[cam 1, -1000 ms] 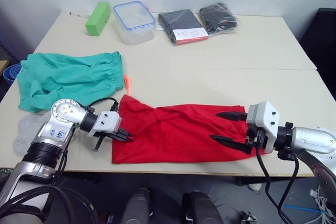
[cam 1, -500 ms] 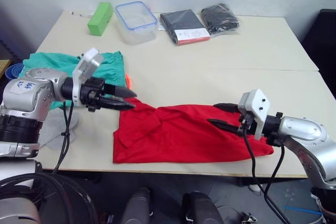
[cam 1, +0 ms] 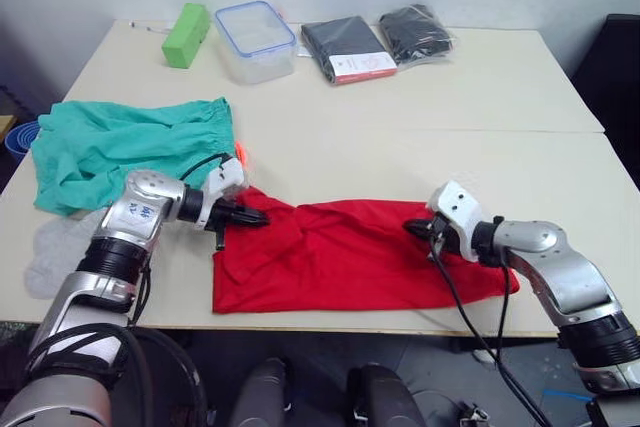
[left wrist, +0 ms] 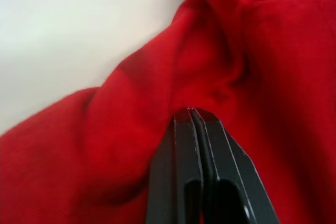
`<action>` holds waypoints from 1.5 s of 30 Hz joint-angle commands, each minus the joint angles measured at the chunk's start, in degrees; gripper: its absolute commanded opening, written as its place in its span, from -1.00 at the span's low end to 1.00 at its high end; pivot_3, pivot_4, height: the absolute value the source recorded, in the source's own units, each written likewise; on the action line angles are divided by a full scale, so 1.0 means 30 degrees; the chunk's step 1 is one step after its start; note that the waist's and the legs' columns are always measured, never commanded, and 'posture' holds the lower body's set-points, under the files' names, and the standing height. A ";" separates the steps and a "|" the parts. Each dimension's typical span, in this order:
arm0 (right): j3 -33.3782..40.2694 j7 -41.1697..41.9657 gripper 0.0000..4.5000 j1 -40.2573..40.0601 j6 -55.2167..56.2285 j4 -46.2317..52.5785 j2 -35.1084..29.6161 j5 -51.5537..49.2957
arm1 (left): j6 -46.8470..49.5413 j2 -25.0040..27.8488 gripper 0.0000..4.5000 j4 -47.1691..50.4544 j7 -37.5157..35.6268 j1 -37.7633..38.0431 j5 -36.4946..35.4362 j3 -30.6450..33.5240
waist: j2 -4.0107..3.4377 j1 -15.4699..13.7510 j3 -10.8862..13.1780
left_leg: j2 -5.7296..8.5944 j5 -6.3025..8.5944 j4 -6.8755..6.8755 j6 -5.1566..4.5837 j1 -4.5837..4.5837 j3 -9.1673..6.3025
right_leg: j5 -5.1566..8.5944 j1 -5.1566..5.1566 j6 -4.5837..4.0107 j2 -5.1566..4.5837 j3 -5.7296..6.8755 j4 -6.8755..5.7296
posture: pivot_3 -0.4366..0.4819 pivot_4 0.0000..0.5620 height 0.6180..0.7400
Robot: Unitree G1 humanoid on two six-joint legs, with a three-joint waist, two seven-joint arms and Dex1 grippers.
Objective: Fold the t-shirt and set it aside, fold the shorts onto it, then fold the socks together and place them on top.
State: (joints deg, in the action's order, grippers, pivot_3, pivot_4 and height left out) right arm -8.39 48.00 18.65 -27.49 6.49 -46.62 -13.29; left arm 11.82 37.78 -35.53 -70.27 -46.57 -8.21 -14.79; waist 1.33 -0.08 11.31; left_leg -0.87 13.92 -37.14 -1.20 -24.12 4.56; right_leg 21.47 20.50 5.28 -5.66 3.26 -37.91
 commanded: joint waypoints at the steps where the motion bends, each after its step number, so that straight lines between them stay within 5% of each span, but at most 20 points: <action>1: 0.0012 0.1310 -1.00 -0.1545 0.0884 -0.0589 -0.1613 0.0999 | -0.1070 -0.0052 -0.98 -0.2390 0.1052 -0.0277 0.1587 -0.0035 | 0.0023 -0.0009 -0.0066 | 0.0002 0.0005 -0.0004 -0.0009 0.0003 0.0000 | 0.0000 -0.0008 0.0001 -0.0004 0.0000 0.0003 | -0.05 -0.47 1.00; 11: 0.2917 0.3322 -1.00 -0.4092 0.4873 -0.3246 -0.5109 0.1487 | -0.2060 0.0124 -0.98 -0.5872 0.3395 -0.1674 0.1971 0.1790 | 0.0085 0.0129 -0.0209 | -0.0029 0.0205 0.0049 -0.0125 0.0337 -0.0015 | 0.0002 -0.0357 0.0002 -0.0015 0.0024 0.0105 | -0.05 -0.47 1.00; 18: 0.4072 0.3597 -1.00 -0.1193 0.0877 0.0190 -0.3268 -0.2425 | 0.2202 -0.0318 -0.98 -0.0436 0.0066 -0.1524 -0.1776 0.3966 | 0.0057 0.0329 -0.0166 | -0.0051 0.0129 0.0038 0.0013 0.0231 -0.0015 | 0.0002 -0.0235 0.0001 0.0007 0.0018 0.0068 | -0.05 -0.47 1.00; 22: 0.2886 0.2400 -1.00 0.0397 -0.1116 0.1791 -0.1381 -0.2694 | 0.4640 -0.0398 -0.98 0.3441 -0.1007 -0.0427 -0.2514 0.3267 | 0.0051 0.0307 -0.0165 | -0.0050 0.0123 0.0036 0.0030 0.0195 -0.0024 | 0.0003 -0.0222 0.0001 0.0011 0.0022 0.0089 | -0.05 -0.47 1.00; 27: 0.0481 -0.0106 -1.00 0.1862 -0.1282 -0.0590 0.0273 0.0615 | 0.4397 -0.0426 -0.98 0.4626 -0.0737 0.0909 -0.0717 0.1185 | 0.0042 0.0392 -0.0160 | -0.0035 0.0132 0.0037 0.0019 0.0208 -0.0019 | 0.0003 -0.0254 0.0001 0.0007 0.0012 0.0131 | -0.05 -0.47 1.00; 34: -0.0447 -0.1522 -1.00 0.1973 0.0512 -0.4652 -0.0111 0.3911 | 0.1893 -0.0649 -0.98 0.2415 0.0807 0.1486 0.1648 -0.0001 | 0.0045 0.0160 -0.0163 | -0.0021 0.0144 0.0029 -0.0014 0.0213 -0.0008 | 0.0004 -0.0259 0.0000 -0.0014 0.0009 0.0132 | -0.05 -0.47 1.00; 41: 0.1089 -0.3655 -1.00 0.3039 0.3272 -0.8628 0.0323 0.4870 | 0.2443 -0.0943 -0.98 0.3688 0.0033 0.2376 0.0038 0.1114 | 0.0040 0.0169 -0.0173 | -0.0022 0.0162 0.0052 -0.0011 0.0288 -0.0010 | 0.0004 -0.0325 -0.0001 -0.0036 0.0005 0.0150 | -0.05 -0.47 1.00; 45: 0.2596 -0.2286 -1.00 0.2920 0.2646 -0.7249 0.0648 0.2822 | 0.4914 -0.0886 -0.98 0.5134 -0.1059 0.2235 -0.2185 0.2459 | 0.0024 0.0157 -0.0159 | -0.0023 0.0163 0.0064 -0.0003 0.0249 -0.0011 | 0.0004 -0.0290 -0.0001 -0.0031 0.0013 0.0150 | -0.05 -0.47 1.00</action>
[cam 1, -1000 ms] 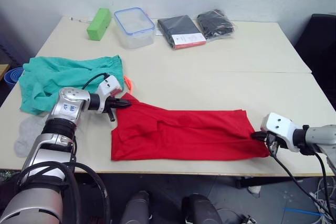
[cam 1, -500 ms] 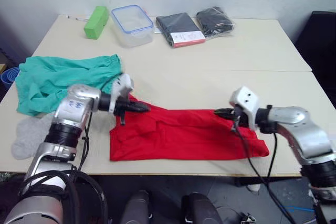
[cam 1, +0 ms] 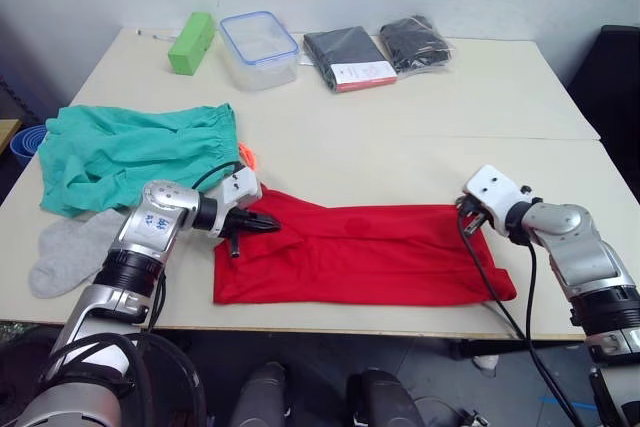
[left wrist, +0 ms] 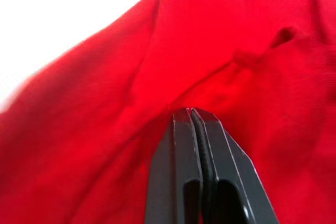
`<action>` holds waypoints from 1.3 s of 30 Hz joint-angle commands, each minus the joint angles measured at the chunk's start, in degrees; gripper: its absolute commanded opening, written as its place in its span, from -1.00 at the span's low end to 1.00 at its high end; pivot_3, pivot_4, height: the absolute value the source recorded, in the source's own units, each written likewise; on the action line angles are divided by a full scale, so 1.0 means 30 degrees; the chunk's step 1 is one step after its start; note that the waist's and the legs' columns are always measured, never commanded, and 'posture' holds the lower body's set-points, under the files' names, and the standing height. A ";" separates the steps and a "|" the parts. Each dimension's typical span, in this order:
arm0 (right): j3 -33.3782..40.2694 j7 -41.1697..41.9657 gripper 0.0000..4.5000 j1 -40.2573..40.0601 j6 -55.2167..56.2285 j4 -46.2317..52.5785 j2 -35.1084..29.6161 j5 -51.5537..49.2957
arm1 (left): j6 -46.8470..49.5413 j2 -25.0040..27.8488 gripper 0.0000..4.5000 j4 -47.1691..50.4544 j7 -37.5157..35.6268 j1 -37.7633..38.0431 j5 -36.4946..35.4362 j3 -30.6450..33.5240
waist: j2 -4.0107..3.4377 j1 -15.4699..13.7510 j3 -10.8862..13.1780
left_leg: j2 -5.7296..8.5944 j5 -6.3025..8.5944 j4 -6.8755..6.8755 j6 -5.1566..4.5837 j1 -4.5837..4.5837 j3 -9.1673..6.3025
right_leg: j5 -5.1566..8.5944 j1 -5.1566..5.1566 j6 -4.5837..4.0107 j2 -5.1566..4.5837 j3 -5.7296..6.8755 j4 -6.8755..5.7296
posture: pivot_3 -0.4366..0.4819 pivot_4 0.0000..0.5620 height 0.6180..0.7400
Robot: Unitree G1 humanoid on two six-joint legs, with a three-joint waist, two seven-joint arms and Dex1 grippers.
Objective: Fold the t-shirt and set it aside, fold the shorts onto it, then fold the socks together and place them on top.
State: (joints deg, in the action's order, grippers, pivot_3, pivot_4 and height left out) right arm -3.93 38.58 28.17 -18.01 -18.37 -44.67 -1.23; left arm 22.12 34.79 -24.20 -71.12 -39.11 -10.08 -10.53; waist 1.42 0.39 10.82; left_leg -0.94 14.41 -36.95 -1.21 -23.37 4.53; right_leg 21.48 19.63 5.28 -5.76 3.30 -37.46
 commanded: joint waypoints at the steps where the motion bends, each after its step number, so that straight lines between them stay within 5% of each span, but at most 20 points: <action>1: 0.1438 0.1346 -1.00 -0.0446 -0.0775 0.1825 0.0013 -0.1790 | 0.2111 0.0144 -0.98 0.1414 -0.0871 -0.0516 -0.2028 0.1391 | -0.0012 0.0002 0.0010 | 0.0000 -0.0001 -0.0004 0.0000 -0.0043 0.0000 | 0.0000 0.0037 0.0000 0.0004 0.0003 -0.0003 | -0.05 -0.47 1.00; 7: 0.2651 0.3048 -1.00 -0.2517 -0.4024 0.6821 -0.0376 -0.4509 | 0.3734 -0.0272 -0.98 -0.1446 0.0857 -0.3217 -0.2588 0.2913 | -0.0033 -0.0054 0.0023 | -0.0007 -0.0004 -0.0022 -0.0003 -0.0082 -0.0019 | 0.0000 0.0059 0.0002 0.0027 0.0030 -0.0012 | -0.05 -0.47 1.00; 19: 0.1542 0.3004 -1.00 -0.6598 -0.3603 0.8040 -0.1834 -0.2336 | -0.4731 -0.2140 -0.98 -0.8965 0.1689 -0.4641 0.3387 -0.1295 | -0.0010 -0.0211 0.0013 | 0.0010 0.0015 -0.0008 -0.0021 -0.0014 -0.0027 | 0.0000 -0.0030 0.0004 0.0005 0.0064 0.0047 | -0.05 -0.47 1.00; 25: 0.2553 0.2471 -1.00 -0.8545 -0.3185 0.9171 -0.2778 -0.1944 | -0.6640 -0.1802 -0.98 -1.0621 0.2054 -0.5128 0.3584 -0.0581 | 0.0010 -0.0183 -0.0018 | 0.0007 0.0082 -0.0007 -0.0103 0.0025 -0.0052 | 0.0000 -0.0084 0.0004 -0.0011 0.0066 0.0065 | -0.05 -0.47 1.00; 31: 0.5553 0.2107 -1.00 -1.0951 -0.4208 1.1328 -0.2669 -0.3024 | -0.7396 -0.2411 -0.98 -1.3899 0.5684 -0.7807 0.3137 0.1237 | 0.0025 -0.0256 -0.0008 | 0.0009 0.0084 -0.0008 -0.0114 0.0002 -0.0065 | -0.0001 -0.0056 0.0007 -0.0012 0.0081 0.0053 | -0.05 -0.47 1.00; 34: 0.6330 0.1887 -1.00 -1.0277 -0.4482 1.1862 -0.2097 -0.3950 | -0.7092 -0.2485 -0.98 -1.4253 0.5336 -0.8456 0.2626 0.2123 | 0.0051 -0.0191 0.0012 | 0.0009 0.0085 -0.0008 -0.0115 -0.0071 -0.0070 | -0.0002 0.0009 0.0012 -0.0009 0.0096 0.0053 | -0.05 -0.47 1.00; 39: 0.5572 0.1269 -1.00 -0.6270 -0.4586 1.0523 -0.0954 -0.4522 | -0.6137 -0.1926 -0.98 -1.1977 0.1051 -0.7761 0.1790 0.2463 | 0.0041 0.0155 0.0064 | 0.0000 0.0004 -0.0002 0.0021 -0.0099 -0.0015 | -0.0003 0.0092 0.0013 0.0020 0.0100 0.0012 | -0.05 -0.47 1.00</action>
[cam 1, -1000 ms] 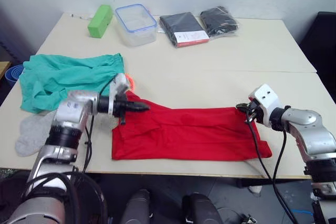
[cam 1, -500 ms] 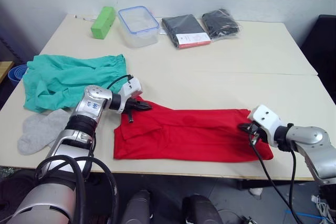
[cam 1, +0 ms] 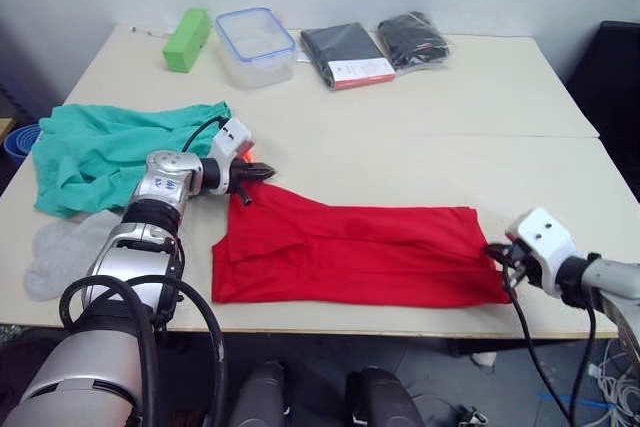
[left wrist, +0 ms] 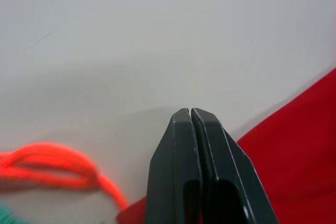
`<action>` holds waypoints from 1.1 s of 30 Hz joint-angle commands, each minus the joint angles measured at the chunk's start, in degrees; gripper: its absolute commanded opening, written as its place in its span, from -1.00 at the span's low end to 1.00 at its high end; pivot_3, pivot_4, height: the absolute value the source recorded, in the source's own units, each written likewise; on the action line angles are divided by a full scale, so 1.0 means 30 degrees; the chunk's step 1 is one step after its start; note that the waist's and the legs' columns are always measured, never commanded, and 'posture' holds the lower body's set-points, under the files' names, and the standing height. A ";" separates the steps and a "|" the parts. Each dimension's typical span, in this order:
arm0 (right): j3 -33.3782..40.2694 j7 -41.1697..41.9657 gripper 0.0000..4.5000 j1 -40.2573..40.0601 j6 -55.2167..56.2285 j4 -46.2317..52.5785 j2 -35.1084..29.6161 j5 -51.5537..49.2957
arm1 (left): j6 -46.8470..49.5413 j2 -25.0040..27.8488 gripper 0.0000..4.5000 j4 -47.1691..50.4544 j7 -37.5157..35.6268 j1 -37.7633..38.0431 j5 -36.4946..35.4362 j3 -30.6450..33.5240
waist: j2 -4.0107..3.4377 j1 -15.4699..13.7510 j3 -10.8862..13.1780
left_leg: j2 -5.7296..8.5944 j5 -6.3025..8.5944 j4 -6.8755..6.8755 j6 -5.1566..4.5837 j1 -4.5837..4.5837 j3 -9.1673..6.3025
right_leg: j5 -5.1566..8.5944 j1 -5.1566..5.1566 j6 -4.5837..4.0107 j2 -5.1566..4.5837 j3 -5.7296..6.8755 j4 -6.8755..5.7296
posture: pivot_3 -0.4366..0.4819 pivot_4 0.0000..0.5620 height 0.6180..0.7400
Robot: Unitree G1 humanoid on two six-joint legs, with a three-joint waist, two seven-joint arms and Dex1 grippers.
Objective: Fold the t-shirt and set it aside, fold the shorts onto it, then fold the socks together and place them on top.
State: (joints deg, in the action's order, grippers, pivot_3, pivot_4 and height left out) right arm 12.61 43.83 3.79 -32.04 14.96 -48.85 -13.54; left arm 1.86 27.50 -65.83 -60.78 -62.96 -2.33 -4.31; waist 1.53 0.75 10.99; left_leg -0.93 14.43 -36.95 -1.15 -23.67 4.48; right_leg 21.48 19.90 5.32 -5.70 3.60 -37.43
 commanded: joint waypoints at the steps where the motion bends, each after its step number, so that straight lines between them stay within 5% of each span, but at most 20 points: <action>1: -0.0200 -0.0621 -1.00 0.2684 0.0086 -0.1092 0.0747 -0.0389 | 0.1054 0.0677 -0.98 0.2730 -0.3128 0.0560 -0.0960 0.0339 | 0.0005 0.0115 0.0005 | -0.0007 -0.0005 0.0003 0.0009 -0.0005 0.0001 | 0.0000 0.0013 -0.0001 0.0011 0.0000 -0.0006 | -0.05 -0.47 1.00; 5: -0.1837 -0.0741 -1.00 0.5201 0.0480 -0.3942 0.1711 0.0394 | 0.2175 0.1520 -0.98 0.6556 -0.4550 0.2789 -0.0686 -0.0411 | -0.0003 0.0252 0.0008 | -0.0014 -0.0015 0.0032 0.0030 -0.0010 -0.0003 | 0.0002 0.0026 -0.0004 0.0020 -0.0011 -0.0007 | -0.05 -0.47 1.00; 10: -0.3799 -0.0054 -1.00 0.6340 0.0896 -0.6497 0.1977 0.1389 | 0.2369 0.1716 -0.98 0.8554 -0.3170 0.4742 0.0542 -0.1337 | -0.0005 0.0186 0.0010 | -0.0011 -0.0031 -0.0026 -0.0002 -0.0160 -0.0001 | 0.0002 0.0146 -0.0005 0.0010 -0.0008 -0.0052 | -0.05 -0.47 1.00; 17: -0.5727 0.1141 -1.00 0.6413 0.1754 -0.8195 0.1226 0.2936 | 0.1326 0.0997 -0.98 0.7325 -0.0997 0.5030 0.1658 -0.2092 | -0.0017 0.0128 -0.0016 | 0.0020 -0.0058 -0.0051 -0.0060 -0.0126 0.0008 | -0.0001 0.0142 0.0001 -0.0037 -0.0017 -0.0105 | -0.05 -0.47 1.00; 26: -0.5795 -0.1683 -1.00 0.8798 0.6816 -1.3975 0.1260 0.5713 | 0.0761 0.1155 -0.98 0.5820 0.0695 0.4098 0.1516 -0.1479 | -0.0004 0.0015 -0.0030 | 0.0018 0.0025 -0.0002 -0.0125 0.0167 -0.0018 | -0.0002 -0.0164 -0.0001 -0.0080 0.0013 -0.0018 | -0.05 -0.47 1.00; 33: -0.2961 0.0087 -1.00 0.8024 0.5106 -0.9294 0.1735 0.1545 | 0.3593 0.1310 -0.98 0.8903 -0.1314 0.4431 -0.1446 0.0363 | -0.0040 0.0047 -0.0003 | 0.0017 -0.0025 0.0002 -0.0017 0.0033 -0.0013 | -0.0002 -0.0040 0.0000 -0.0061 0.0036 -0.0029 | -0.05 -0.47 1.00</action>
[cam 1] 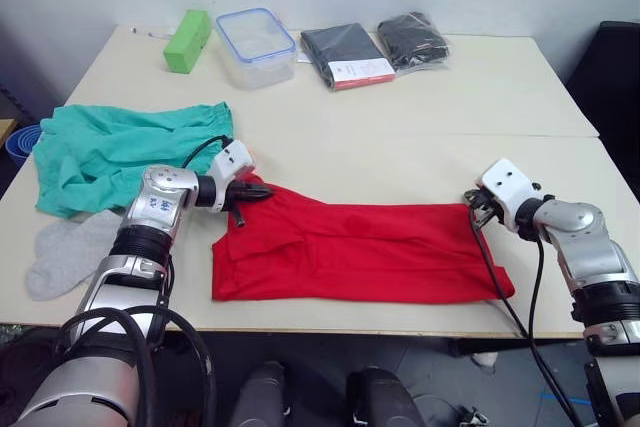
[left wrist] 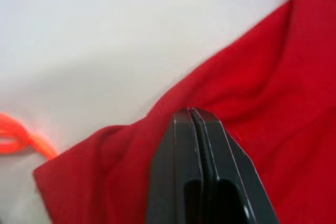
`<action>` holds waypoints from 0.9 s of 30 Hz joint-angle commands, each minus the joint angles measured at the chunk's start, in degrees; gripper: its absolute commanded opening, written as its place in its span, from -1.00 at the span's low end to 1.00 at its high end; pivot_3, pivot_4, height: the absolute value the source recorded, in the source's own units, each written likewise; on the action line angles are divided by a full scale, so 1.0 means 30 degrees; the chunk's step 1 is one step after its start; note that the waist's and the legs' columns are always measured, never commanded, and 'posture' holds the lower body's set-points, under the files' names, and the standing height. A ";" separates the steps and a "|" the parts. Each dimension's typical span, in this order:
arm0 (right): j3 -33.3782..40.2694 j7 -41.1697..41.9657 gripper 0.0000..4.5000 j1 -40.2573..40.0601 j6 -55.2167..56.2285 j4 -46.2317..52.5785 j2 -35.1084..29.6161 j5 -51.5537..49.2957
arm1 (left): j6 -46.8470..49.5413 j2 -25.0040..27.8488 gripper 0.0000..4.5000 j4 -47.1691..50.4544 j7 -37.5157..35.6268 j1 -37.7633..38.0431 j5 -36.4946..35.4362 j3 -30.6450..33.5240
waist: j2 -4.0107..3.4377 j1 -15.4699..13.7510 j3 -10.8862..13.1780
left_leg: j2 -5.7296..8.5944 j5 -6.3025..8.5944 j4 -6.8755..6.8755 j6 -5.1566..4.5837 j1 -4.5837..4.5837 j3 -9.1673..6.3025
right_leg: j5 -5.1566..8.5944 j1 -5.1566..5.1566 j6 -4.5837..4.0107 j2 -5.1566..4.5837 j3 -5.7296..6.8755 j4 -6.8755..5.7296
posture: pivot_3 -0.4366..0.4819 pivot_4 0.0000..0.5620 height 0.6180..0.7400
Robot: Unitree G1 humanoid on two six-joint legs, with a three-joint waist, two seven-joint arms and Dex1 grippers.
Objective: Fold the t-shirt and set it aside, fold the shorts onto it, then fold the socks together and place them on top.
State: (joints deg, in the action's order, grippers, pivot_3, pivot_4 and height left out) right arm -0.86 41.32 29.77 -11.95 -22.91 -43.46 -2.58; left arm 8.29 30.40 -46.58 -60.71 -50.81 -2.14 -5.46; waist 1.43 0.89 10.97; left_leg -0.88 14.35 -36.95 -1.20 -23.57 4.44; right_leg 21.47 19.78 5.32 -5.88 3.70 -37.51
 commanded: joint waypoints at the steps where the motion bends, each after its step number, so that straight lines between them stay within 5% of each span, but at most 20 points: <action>1: 0.1774 0.1310 -1.00 -0.1134 -0.2469 0.4609 -0.0090 -0.2796 | 0.2086 0.0445 -0.98 0.3466 -0.1957 0.0703 -0.2030 0.0878 | -0.0008 0.0014 0.0004 | -0.0001 -0.0006 0.0000 0.0008 -0.0038 0.0001 | 0.0000 0.0038 0.0000 0.0008 -0.0001 -0.0002 | -0.05 -0.47 1.00; 6: 0.1105 0.2043 -1.00 -0.4492 -0.5947 0.9819 -0.0188 -0.4131 | 0.3852 0.1296 -0.98 0.7912 -0.4242 0.2930 -0.2587 -0.0298 | -0.0008 0.0034 0.0003 | -0.0034 -0.0033 -0.0017 0.0038 -0.0225 -0.0008 | 0.0000 0.0194 0.0000 0.0067 0.0002 -0.0065 | -0.05 -0.47 1.00; 19: 0.0939 -0.0250 -1.00 -0.6158 -0.4997 0.7493 -0.1289 -0.0858 | -0.1054 0.2270 -0.98 0.5654 -0.2723 0.3726 0.1029 -0.2697 | -0.0010 -0.0250 -0.0039 | -0.0011 0.0132 0.0079 -0.0028 0.0116 0.0011 | -0.0018 -0.0126 -0.0008 -0.0033 -0.0026 0.0143 | -0.05 -0.47 1.00; 23: 0.2011 -0.0009 -1.00 -0.6400 -0.5144 0.8290 -0.1431 -0.1686 | -0.0626 0.2713 -0.98 0.5927 -0.3464 0.3825 0.0168 -0.2253 | -0.0024 -0.0224 -0.0058 | -0.0008 0.0052 0.0187 -0.0083 0.0119 0.0012 | -0.0018 -0.0108 -0.0008 -0.0036 -0.0010 0.0183 | -0.05 -0.47 1.00; 27: 0.4141 0.0876 -1.00 -0.6685 -0.6476 1.1314 -0.0879 -0.4714 | 0.3101 0.2865 -0.98 0.8448 -0.5887 0.3501 -0.2968 -0.1141 | -0.0065 -0.0140 -0.0022 | -0.0009 -0.0003 0.0252 -0.0036 0.0098 0.0016 | -0.0017 -0.0058 -0.0011 -0.0012 -0.0002 0.0178 | -0.05 -0.47 1.00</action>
State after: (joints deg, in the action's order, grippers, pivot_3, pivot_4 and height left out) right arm 8.16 42.92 9.47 -30.29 5.75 -46.19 -13.07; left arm 13.31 38.59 -25.17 -75.63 -39.42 -7.12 -10.69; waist 1.23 0.47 10.90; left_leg -0.92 14.33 -36.15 -1.29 -23.34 4.49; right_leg 21.42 19.67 5.28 -5.89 3.70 -36.99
